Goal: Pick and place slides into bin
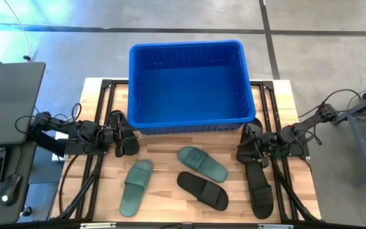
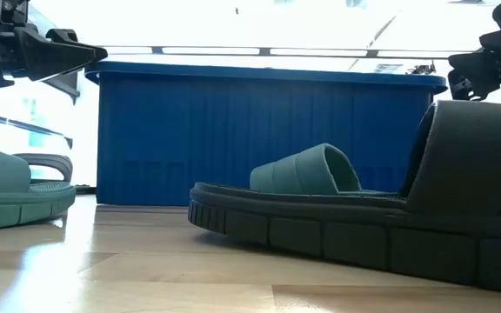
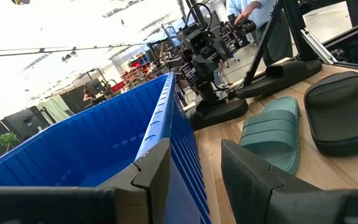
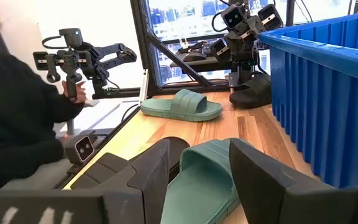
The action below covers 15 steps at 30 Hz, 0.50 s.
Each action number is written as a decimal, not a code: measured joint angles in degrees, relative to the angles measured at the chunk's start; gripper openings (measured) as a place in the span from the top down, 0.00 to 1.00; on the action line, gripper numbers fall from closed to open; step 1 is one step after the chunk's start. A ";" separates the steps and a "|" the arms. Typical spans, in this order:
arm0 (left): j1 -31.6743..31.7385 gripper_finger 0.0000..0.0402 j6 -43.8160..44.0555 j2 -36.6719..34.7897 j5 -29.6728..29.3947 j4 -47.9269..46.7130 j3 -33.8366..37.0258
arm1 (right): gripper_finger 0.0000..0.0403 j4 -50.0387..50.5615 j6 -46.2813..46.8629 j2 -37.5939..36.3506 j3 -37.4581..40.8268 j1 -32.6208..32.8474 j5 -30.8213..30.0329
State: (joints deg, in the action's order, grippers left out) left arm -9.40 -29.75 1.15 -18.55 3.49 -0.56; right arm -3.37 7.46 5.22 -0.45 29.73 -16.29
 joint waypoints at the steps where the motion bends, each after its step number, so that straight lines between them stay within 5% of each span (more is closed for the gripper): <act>1: 0.00 0.68 -0.01 0.00 0.00 -0.02 -0.01 | 0.61 0.00 0.00 0.00 0.00 0.00 0.00; 6: 0.00 0.68 2.23 0.00 0.08 0.13 0.00 | 0.62 0.01 -0.01 0.01 0.00 0.01 0.01; 15: 0.01 0.68 19.27 -0.02 1.33 2.89 0.00 | 0.61 0.00 -0.01 0.01 0.00 0.00 0.01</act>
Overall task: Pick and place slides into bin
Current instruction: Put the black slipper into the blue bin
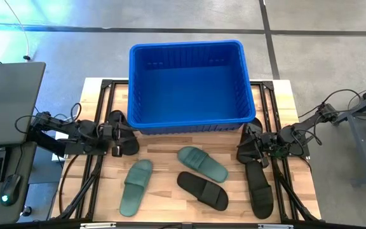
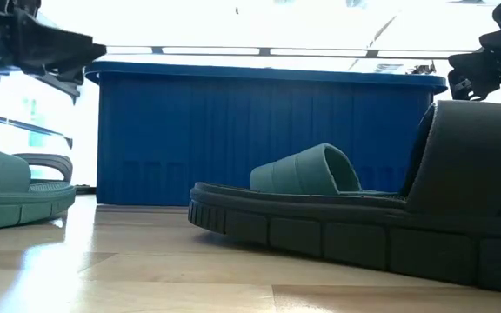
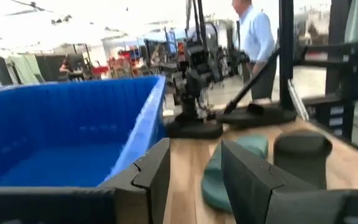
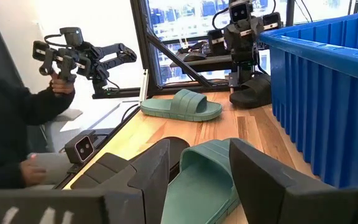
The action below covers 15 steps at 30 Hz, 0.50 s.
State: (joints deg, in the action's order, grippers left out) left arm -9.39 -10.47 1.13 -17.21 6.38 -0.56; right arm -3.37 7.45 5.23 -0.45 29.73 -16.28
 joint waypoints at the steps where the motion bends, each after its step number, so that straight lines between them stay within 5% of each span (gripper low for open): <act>1: -0.02 0.68 -0.24 0.00 0.18 0.74 0.00 | 0.61 0.01 0.01 0.00 0.00 0.01 -0.01; 9: -0.02 0.68 -3.04 0.00 17.26 9.12 -4.51 | 0.61 0.00 0.01 0.00 0.00 0.00 -0.01; 15: -0.04 0.68 -7.30 0.05 22.45 9.85 -10.82 | 0.61 0.00 0.01 -0.01 0.00 0.01 -0.01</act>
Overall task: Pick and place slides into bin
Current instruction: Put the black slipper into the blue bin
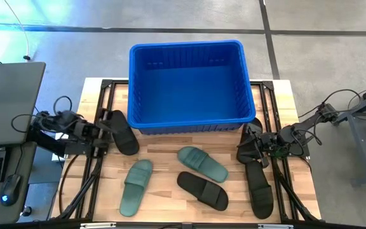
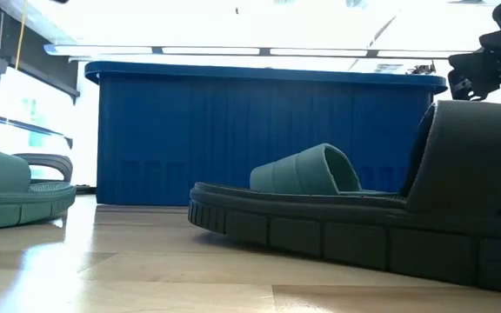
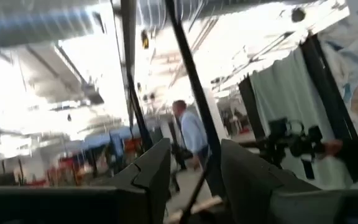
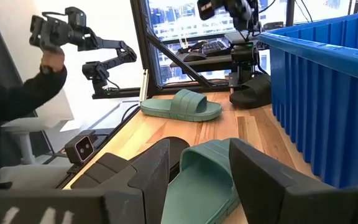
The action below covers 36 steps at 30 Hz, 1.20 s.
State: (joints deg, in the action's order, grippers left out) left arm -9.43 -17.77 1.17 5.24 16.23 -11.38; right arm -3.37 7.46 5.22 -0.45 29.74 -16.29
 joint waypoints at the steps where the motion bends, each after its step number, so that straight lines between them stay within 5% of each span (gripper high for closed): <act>1: 0.00 0.68 -0.71 0.18 0.80 0.05 -0.91 | 0.61 0.01 0.00 0.01 0.00 0.00 0.00; 10: 0.00 0.68 -3.98 8.45 3.59 -3.70 -8.07 | 0.61 -0.04 -4.96 0.01 0.00 -0.09 -0.17; 20: 0.02 0.68 -10.50 29.83 3.19 -6.21 -19.53 | 0.62 -11.00 -9.88 0.06 -0.02 -0.09 0.92; 28: 0.03 0.68 -13.55 46.81 -0.17 -9.85 -30.90 | 0.62 -18.83 0.17 0.07 -0.72 -0.13 -15.27; 32: 0.02 0.68 -13.54 52.76 -0.35 -17.09 -36.82 | 0.61 -14.92 0.81 0.08 -0.31 -0.09 -15.19; 36: 0.02 0.68 -12.57 56.36 -0.34 -20.16 -40.84 | 0.61 -6.65 11.76 0.08 -0.31 -0.11 -15.26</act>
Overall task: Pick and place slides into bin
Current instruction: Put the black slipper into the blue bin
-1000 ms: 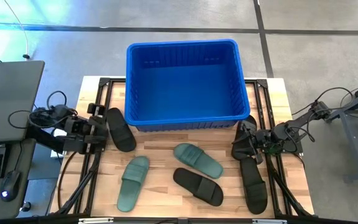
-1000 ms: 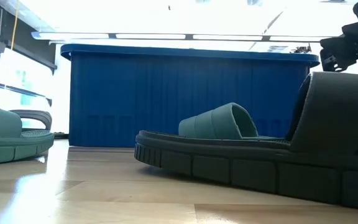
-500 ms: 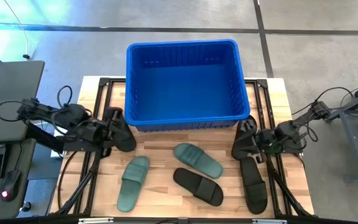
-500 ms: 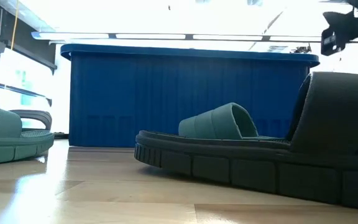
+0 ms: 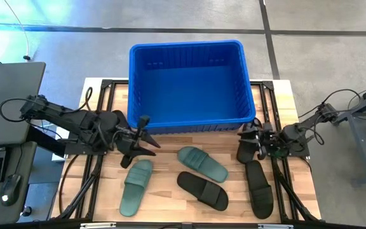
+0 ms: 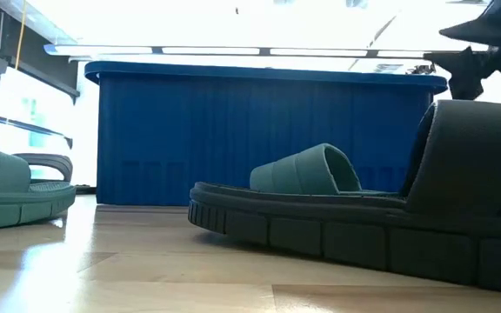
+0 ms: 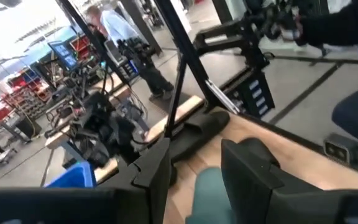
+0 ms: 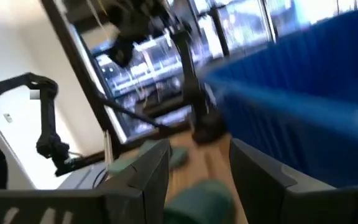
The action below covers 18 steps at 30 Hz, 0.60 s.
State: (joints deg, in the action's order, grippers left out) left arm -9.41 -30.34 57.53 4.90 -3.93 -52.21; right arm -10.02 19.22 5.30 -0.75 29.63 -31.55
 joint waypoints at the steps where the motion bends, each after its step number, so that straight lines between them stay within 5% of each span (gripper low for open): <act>1: 0.00 0.68 0.07 0.44 -0.02 -0.66 -0.37 | 0.61 2.09 1.98 0.00 0.00 0.00 0.03; 8: 0.02 0.68 0.10 1.18 -2.58 -0.74 -1.17 | 0.62 5.92 16.71 0.77 -0.10 -0.02 2.68; 12: 0.02 0.68 -2.00 1.19 -3.01 -1.08 -1.17 | 0.63 -1.60 15.36 1.79 -0.40 0.74 13.33; 18: 0.02 0.68 -2.37 1.19 -3.05 -3.16 -1.17 | 0.65 -8.98 12.22 9.07 -2.80 3.61 15.96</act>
State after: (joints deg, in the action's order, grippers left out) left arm -9.39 -32.71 58.72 1.85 -7.09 -53.39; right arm -18.99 31.44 14.37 -3.55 33.24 -15.59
